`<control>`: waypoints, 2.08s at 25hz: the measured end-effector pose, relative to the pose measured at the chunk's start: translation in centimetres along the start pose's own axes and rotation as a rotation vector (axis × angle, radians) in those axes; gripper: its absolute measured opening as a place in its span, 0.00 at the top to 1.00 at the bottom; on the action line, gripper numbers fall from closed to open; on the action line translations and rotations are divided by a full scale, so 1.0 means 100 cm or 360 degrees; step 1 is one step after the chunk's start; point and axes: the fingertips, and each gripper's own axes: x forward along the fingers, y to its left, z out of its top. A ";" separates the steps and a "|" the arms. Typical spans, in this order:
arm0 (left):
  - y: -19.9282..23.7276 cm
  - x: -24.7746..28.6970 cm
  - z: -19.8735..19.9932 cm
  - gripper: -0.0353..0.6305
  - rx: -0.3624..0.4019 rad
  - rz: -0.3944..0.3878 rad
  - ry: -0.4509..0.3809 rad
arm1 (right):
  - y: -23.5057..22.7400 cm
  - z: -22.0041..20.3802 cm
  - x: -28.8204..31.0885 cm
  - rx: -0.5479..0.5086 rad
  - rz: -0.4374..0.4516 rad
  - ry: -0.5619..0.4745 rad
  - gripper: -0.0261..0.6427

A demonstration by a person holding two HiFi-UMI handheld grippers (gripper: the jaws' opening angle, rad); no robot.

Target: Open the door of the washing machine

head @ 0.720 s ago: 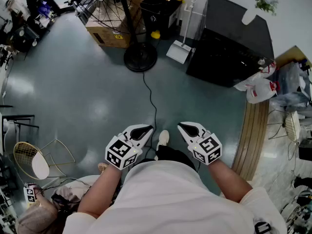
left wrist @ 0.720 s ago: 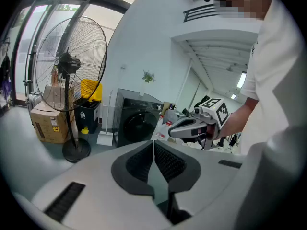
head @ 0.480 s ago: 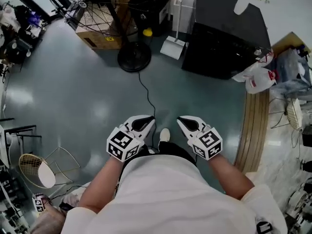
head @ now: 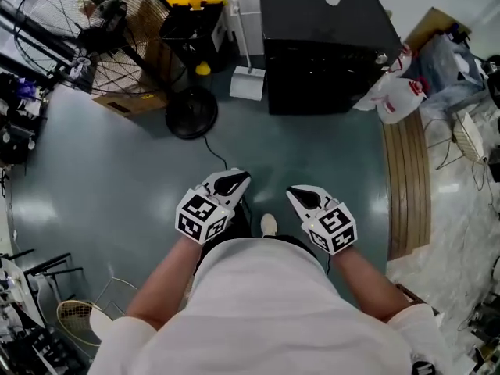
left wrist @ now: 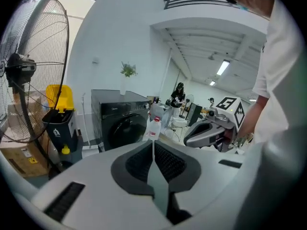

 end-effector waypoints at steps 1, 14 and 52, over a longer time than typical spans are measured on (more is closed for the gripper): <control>0.006 0.009 0.004 0.91 0.0020 -0.0016 0.0004 | -0.009 0.003 0.000 0.0015 -0.0040 -0.0012 0.95; 0.128 0.150 0.036 0.86 0.0164 -0.0250 0.0185 | -0.106 0.056 0.029 0.0288 -0.0409 -0.0023 0.86; 0.281 0.501 -0.026 0.75 0.0587 -0.0319 0.0720 | -0.168 -0.004 0.004 0.1049 -0.1040 0.0176 0.86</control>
